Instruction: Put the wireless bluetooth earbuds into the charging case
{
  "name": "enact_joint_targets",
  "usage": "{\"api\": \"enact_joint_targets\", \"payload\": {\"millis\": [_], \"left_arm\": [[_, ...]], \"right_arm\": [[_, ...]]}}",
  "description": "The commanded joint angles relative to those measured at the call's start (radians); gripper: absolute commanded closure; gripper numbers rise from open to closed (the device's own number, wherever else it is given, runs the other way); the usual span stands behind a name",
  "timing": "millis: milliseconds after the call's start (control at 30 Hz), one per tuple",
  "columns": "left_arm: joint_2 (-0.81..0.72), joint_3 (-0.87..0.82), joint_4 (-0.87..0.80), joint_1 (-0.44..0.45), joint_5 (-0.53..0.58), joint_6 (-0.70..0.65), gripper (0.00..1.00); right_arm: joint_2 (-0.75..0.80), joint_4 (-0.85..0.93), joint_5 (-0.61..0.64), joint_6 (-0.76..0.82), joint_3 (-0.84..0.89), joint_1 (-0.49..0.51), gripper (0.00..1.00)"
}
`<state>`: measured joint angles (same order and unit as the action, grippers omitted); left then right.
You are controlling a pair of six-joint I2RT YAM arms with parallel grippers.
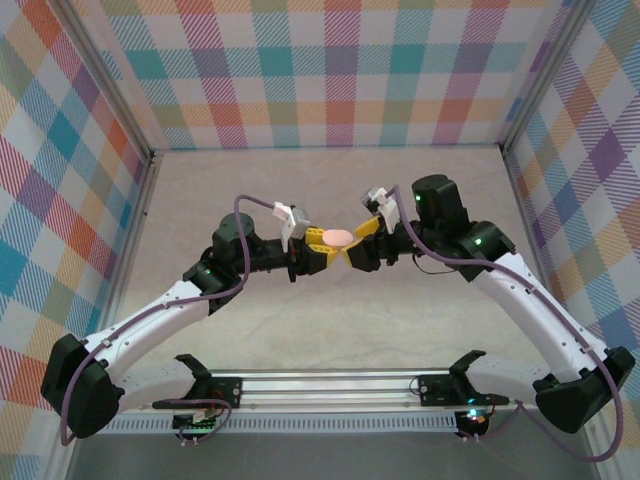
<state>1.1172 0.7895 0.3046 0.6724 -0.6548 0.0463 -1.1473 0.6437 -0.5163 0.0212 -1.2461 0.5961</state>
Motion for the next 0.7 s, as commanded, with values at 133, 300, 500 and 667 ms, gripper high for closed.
{"api": "enact_joint_targets", "payload": {"millis": [133, 300, 500, 667], "left_arm": [[-0.011, 0.039, 0.002, -0.001, -0.034, 0.023, 0.7], [-0.007, 0.038, 0.002, 0.0, -0.04, 0.024, 0.7], [-0.009, 0.032, 0.002, 0.0, -0.045, 0.027, 0.7], [-0.016, 0.029, 0.002, 0.001, -0.046, 0.027, 0.7]], "right_arm": [[-0.034, 0.019, 0.059, 0.033, -0.047, 0.0, 0.28], [-0.031, 0.019, 0.12, 0.016, -0.059, 0.001, 0.29], [-0.044, 0.024, 0.139, 0.007, -0.084, -0.001, 0.29], [-0.063, 0.034, 0.141, 0.003, -0.1, -0.001, 0.29]]}}
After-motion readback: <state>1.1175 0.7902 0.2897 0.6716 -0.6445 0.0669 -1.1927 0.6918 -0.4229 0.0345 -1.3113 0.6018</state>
